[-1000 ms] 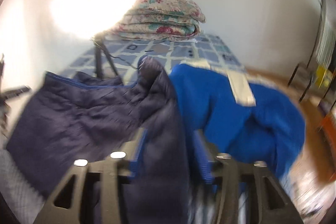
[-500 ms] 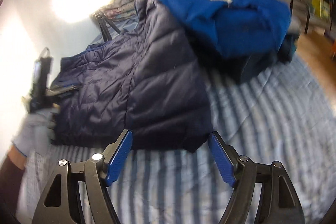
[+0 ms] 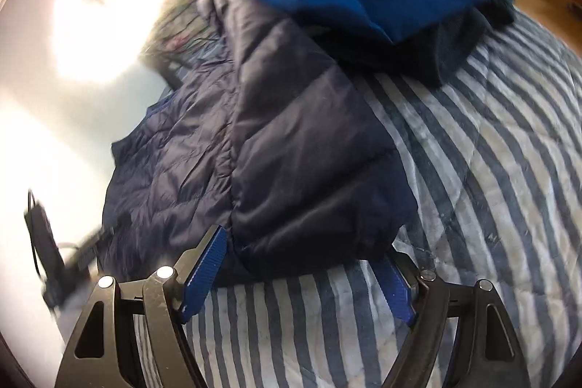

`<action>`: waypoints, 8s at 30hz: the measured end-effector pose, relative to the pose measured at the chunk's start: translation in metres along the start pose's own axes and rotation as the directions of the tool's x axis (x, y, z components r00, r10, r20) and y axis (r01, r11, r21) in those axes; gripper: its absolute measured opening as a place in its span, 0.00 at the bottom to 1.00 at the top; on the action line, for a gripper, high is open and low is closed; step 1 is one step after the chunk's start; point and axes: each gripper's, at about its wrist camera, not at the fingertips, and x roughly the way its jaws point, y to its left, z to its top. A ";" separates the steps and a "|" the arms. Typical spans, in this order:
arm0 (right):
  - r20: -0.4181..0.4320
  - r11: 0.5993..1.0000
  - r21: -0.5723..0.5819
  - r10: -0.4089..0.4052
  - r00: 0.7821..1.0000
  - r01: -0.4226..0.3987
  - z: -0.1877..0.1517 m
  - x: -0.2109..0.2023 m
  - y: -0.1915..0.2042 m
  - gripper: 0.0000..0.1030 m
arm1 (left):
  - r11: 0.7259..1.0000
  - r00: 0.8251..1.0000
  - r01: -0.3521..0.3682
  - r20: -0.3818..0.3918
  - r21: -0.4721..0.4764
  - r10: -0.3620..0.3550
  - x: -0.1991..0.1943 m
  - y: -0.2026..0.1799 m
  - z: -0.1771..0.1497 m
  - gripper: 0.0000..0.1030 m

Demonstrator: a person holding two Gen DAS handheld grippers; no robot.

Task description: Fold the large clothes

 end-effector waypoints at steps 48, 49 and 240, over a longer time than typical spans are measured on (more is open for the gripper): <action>0.358 0.894 -0.400 -0.051 0.932 0.203 0.022 -0.049 0.172 0.10 | 0.980 0.998 0.052 -0.009 -0.193 -0.055 -0.154 0.091 -0.178 0.36; 0.366 0.883 -0.424 -0.036 0.930 0.201 0.020 -0.050 0.184 0.10 | 0.978 0.999 0.051 -0.009 -0.203 -0.054 -0.155 0.093 -0.181 0.36; -0.216 0.940 -0.131 0.282 0.935 -0.314 -0.022 0.009 -0.003 0.83 | 0.791 0.886 0.278 -0.172 -0.544 -0.430 -0.042 0.067 -0.078 0.51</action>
